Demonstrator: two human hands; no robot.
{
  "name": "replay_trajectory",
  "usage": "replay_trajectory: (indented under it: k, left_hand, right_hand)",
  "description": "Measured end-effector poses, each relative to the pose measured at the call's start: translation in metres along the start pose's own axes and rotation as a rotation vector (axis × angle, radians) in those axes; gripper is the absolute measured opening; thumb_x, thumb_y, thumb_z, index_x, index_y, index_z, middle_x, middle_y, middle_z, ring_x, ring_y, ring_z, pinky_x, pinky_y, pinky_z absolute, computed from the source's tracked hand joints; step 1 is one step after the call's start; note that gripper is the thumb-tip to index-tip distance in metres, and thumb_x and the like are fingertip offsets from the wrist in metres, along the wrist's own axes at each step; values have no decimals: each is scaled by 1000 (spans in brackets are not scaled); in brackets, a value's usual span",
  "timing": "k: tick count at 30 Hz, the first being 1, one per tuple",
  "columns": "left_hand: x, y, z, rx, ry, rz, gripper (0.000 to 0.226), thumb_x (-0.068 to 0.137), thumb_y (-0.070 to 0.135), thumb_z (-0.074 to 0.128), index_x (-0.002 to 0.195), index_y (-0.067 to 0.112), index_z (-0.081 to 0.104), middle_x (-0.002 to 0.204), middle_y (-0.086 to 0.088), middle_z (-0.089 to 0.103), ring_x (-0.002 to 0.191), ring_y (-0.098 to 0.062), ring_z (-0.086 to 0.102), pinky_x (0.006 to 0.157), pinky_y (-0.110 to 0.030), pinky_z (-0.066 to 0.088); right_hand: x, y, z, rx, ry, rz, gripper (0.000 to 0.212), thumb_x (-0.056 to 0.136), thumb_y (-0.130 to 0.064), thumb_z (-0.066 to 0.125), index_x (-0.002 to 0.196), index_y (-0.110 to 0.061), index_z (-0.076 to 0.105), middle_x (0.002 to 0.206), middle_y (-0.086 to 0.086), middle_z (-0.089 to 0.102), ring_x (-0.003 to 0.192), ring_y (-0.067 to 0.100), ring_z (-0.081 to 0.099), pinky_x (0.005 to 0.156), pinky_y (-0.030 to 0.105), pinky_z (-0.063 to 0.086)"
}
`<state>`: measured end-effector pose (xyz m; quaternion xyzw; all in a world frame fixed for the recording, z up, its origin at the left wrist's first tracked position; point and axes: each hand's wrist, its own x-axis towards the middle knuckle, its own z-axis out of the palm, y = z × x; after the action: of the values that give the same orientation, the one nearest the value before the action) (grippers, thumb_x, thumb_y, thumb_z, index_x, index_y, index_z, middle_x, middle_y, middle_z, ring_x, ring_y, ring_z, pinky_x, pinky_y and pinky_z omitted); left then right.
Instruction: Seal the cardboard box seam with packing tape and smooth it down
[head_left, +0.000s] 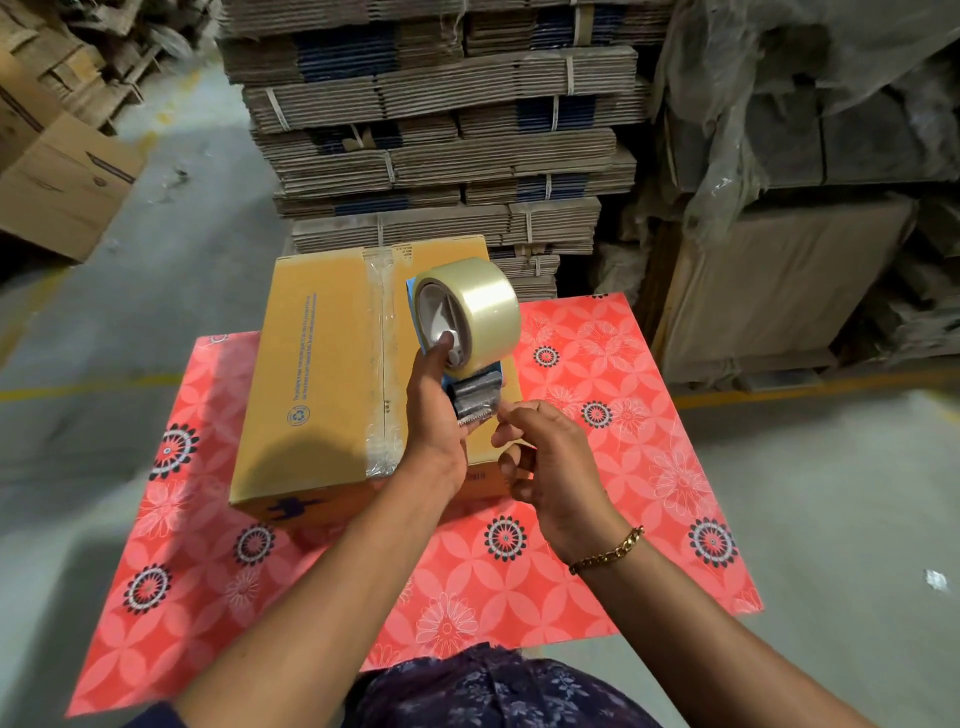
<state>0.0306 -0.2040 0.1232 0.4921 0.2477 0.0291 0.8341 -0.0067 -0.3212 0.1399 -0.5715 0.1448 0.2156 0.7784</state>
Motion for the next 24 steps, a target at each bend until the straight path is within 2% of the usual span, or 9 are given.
replay_trajectory:
  k: [2,5,8,11,13,15,17,20,24]
  left_hand:
    - [2,2,-1,-22,7,-13,70,80,49,57,134,4,57,96,-14,73,78,-26,72,62,-30,56]
    - [2,5,-3,-12,-9,-31,70,82,49,54,130,-2,58,90,-16,73,67,-26,70,54,-27,53]
    - [-2,3,-4,-14,-44,-50,64,86,48,54,119,-6,61,86,-20,64,46,-22,53,39,-22,38]
    - [-2,2,-5,4,-12,-5,64,86,48,57,129,0,59,96,-19,67,62,-25,61,42,-24,42]
    - [-3,1,-6,6,-3,14,54,89,44,57,125,5,61,97,-15,70,73,-26,65,48,-25,49]
    - [-4,1,-6,-11,-11,2,54,90,43,56,125,2,61,95,-16,69,71,-26,67,51,-27,52]
    - [-3,3,-5,-25,2,-36,55,93,42,53,126,0,62,95,-19,69,66,-24,68,50,-25,51]
    - [-1,8,-3,-34,10,-109,47,93,42,48,108,4,70,84,-15,70,57,-22,67,44,-21,47]
    - [2,8,0,-1,-1,-137,41,89,38,46,84,7,73,77,-13,70,57,-28,64,51,-26,46]
  right_hand:
    - [0,3,1,5,-21,39,10,93,-25,56,88,-19,61,68,-4,61,44,11,47,46,24,21]
    - [0,0,2,-52,-87,100,23,94,-39,52,86,-22,64,68,-5,61,46,11,47,45,24,22]
    - [3,-6,6,-95,-103,112,38,93,-55,53,83,-22,66,63,-6,62,44,10,47,43,22,21]
    - [7,-9,7,-84,-72,77,52,91,-66,50,74,-20,67,58,-3,59,40,9,45,46,24,20]
    - [7,-11,7,-100,-50,29,46,91,-59,56,73,-19,67,56,-2,57,40,10,44,46,25,18]
    - [7,-10,6,-108,-47,-30,28,94,-39,63,77,-17,67,56,-3,55,40,9,43,43,22,19]
    - [6,-7,5,-100,-58,-48,21,95,-24,64,77,-15,64,55,-3,55,39,7,41,39,19,20]
    - [1,0,7,-104,-43,-48,21,96,-21,64,76,-14,62,54,-4,54,38,8,39,36,16,21]
    - [-7,9,8,-59,-11,-53,27,96,-18,64,69,-16,60,52,-2,52,37,10,36,35,15,23]
